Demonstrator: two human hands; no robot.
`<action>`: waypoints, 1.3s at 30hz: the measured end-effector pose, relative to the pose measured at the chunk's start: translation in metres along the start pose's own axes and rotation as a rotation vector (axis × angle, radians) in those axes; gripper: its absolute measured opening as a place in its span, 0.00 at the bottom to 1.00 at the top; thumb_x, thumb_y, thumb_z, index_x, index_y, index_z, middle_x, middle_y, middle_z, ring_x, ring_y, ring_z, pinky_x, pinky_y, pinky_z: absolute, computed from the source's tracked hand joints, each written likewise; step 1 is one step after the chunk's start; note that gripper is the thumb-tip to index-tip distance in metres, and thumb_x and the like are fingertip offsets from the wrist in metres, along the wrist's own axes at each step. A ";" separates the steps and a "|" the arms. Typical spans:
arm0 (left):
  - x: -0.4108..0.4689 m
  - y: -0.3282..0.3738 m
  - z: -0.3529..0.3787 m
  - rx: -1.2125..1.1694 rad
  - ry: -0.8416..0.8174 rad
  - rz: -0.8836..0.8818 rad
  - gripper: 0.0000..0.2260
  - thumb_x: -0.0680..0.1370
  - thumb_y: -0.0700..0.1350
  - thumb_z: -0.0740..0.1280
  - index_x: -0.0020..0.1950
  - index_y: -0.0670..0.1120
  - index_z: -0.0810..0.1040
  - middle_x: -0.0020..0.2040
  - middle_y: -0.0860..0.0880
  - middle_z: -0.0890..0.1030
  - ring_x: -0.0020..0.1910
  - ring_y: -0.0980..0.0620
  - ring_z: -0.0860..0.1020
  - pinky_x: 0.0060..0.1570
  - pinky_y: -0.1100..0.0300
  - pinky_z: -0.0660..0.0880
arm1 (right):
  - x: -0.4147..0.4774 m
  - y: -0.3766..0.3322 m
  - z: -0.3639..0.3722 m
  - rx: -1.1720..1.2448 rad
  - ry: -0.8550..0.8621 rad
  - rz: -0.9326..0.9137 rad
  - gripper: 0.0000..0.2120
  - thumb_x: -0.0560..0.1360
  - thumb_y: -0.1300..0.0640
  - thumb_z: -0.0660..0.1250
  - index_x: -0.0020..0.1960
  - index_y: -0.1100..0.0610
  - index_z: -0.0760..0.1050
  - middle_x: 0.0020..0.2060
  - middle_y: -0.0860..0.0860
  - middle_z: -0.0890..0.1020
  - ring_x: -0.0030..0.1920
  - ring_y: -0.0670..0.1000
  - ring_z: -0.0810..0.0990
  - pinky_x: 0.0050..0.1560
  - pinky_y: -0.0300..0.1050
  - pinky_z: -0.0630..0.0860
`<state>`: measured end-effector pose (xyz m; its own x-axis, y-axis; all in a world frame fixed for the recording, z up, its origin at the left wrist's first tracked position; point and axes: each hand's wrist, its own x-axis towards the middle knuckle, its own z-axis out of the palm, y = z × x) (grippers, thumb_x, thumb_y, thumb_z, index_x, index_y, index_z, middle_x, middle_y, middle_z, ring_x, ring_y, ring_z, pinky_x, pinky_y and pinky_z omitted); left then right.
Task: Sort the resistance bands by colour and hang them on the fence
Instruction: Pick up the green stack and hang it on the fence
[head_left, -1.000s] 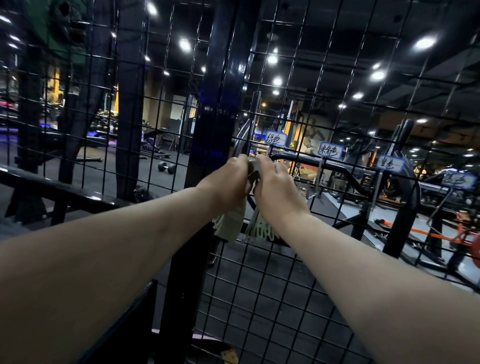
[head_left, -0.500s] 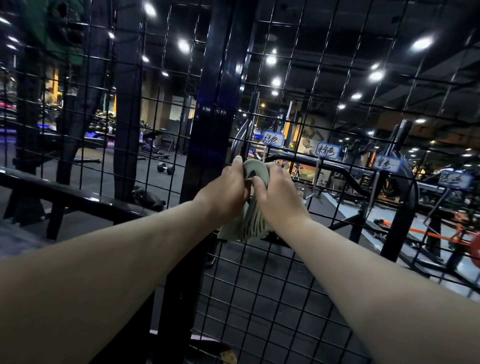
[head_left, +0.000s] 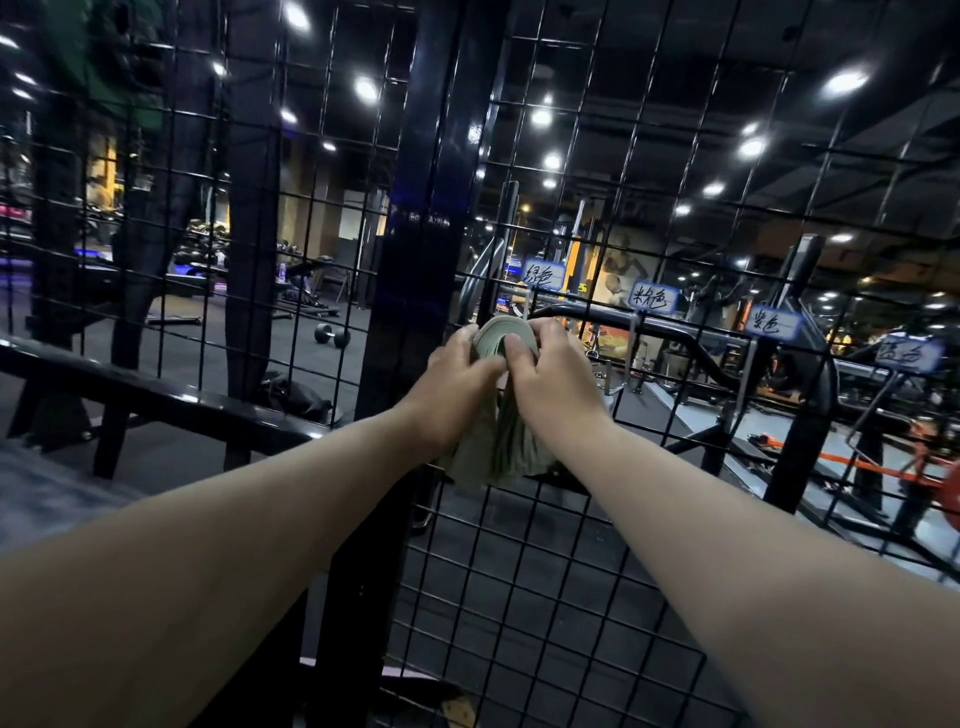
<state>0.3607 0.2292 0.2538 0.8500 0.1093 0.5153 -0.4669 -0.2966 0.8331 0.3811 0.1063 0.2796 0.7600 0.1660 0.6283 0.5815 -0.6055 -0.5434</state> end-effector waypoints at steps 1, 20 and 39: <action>0.000 0.004 -0.003 -0.071 -0.009 -0.007 0.19 0.76 0.57 0.63 0.62 0.48 0.77 0.58 0.46 0.79 0.61 0.45 0.77 0.62 0.47 0.74 | 0.002 0.000 -0.001 0.010 0.003 0.001 0.18 0.83 0.48 0.58 0.67 0.56 0.70 0.60 0.55 0.73 0.54 0.52 0.74 0.50 0.44 0.67; 0.007 0.001 -0.008 0.029 0.071 0.036 0.09 0.82 0.49 0.63 0.57 0.49 0.81 0.45 0.49 0.85 0.47 0.49 0.84 0.53 0.44 0.80 | -0.001 -0.014 0.006 0.015 -0.029 0.043 0.18 0.84 0.51 0.55 0.72 0.55 0.64 0.66 0.55 0.67 0.56 0.53 0.70 0.53 0.45 0.65; -0.001 0.000 -0.026 -0.176 -0.225 -0.234 0.19 0.81 0.54 0.64 0.56 0.38 0.80 0.49 0.37 0.84 0.47 0.40 0.83 0.53 0.47 0.78 | -0.015 0.000 -0.004 0.154 -0.157 0.243 0.30 0.78 0.52 0.69 0.69 0.56 0.52 0.50 0.50 0.75 0.44 0.48 0.77 0.34 0.40 0.73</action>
<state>0.3532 0.2540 0.2584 0.9620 -0.0624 0.2658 -0.2716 -0.1181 0.9551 0.3684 0.1009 0.2722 0.9104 0.1565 0.3830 0.4057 -0.5189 -0.7524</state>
